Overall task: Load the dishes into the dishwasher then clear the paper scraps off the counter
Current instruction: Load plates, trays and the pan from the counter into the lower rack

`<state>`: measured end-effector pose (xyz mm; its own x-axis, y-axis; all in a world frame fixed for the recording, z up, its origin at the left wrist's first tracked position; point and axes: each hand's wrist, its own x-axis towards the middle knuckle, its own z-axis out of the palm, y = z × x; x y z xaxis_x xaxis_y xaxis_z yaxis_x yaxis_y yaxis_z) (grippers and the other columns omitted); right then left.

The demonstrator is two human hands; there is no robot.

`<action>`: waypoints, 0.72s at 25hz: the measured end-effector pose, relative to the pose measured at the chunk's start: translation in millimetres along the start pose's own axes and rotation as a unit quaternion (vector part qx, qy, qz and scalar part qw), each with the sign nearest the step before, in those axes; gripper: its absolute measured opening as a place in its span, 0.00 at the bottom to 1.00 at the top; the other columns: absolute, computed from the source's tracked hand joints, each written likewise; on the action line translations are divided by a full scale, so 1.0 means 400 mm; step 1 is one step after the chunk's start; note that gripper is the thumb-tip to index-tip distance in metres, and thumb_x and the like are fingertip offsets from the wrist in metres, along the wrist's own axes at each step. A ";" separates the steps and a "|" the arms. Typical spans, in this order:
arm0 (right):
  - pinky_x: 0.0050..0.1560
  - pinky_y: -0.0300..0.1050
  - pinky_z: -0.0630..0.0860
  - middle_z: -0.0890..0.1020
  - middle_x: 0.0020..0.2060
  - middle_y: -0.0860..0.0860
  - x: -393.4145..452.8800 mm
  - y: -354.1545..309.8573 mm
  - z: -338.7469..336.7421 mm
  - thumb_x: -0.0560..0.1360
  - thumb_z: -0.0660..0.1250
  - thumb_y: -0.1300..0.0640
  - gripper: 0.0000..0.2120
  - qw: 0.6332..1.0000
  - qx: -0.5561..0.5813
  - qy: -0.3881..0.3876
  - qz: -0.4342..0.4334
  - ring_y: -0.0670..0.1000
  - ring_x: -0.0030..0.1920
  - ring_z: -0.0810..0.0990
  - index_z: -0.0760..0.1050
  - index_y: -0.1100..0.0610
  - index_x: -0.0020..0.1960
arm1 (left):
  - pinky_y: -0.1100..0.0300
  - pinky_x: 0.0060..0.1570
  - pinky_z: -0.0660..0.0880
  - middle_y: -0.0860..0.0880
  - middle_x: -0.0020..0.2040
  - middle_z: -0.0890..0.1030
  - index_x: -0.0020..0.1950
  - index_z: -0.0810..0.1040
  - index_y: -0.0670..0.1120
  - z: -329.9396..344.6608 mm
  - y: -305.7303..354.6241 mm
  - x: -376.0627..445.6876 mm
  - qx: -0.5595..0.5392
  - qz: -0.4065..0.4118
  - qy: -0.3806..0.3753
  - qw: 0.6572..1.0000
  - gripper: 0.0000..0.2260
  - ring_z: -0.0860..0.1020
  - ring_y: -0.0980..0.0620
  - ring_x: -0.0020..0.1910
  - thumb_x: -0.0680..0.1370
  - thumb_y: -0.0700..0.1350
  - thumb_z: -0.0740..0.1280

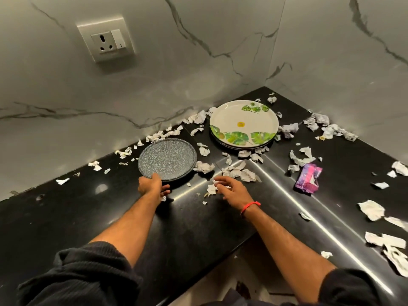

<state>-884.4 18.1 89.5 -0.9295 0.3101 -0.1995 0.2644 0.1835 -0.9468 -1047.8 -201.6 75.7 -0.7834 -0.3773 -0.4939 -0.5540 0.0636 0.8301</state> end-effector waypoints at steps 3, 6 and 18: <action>0.49 0.42 0.77 0.83 0.52 0.50 -0.026 -0.014 0.008 0.78 0.67 0.55 0.09 1.000 0.008 0.015 -0.001 0.51 0.52 0.82 0.80 0.45 0.56 | 0.48 0.20 0.79 0.41 0.57 0.73 0.67 0.71 0.38 -0.046 0.002 -0.030 -0.002 0.025 0.043 0.999 0.15 0.81 0.38 0.42 0.83 0.44 0.58; 0.50 0.46 0.79 0.84 0.51 0.50 -0.064 -0.032 0.032 0.78 0.67 0.55 0.08 0.999 0.016 0.034 -0.006 0.51 0.51 0.83 0.79 0.42 0.53 | 0.48 0.23 0.80 0.41 0.60 0.74 0.66 0.73 0.41 -0.116 -0.001 -0.051 0.017 0.066 0.067 0.995 0.15 0.80 0.39 0.48 0.82 0.46 0.58; 0.46 0.39 0.80 0.82 0.52 0.48 -0.405 -0.019 0.090 0.81 0.63 0.57 0.13 0.944 0.194 0.268 0.012 0.44 0.48 0.84 0.73 0.53 0.66 | 0.44 0.56 0.75 0.45 0.50 0.79 0.55 0.77 0.45 -0.231 -0.093 -0.301 0.068 0.230 -0.213 0.947 0.13 0.76 0.44 0.50 0.78 0.47 0.56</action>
<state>-745.1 -66.9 119.8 -0.6339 0.7560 -0.1634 0.0722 -0.1526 -0.9857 -906.7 -243.9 128.3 -0.9772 0.1241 -0.1723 -0.1357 0.2591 0.9563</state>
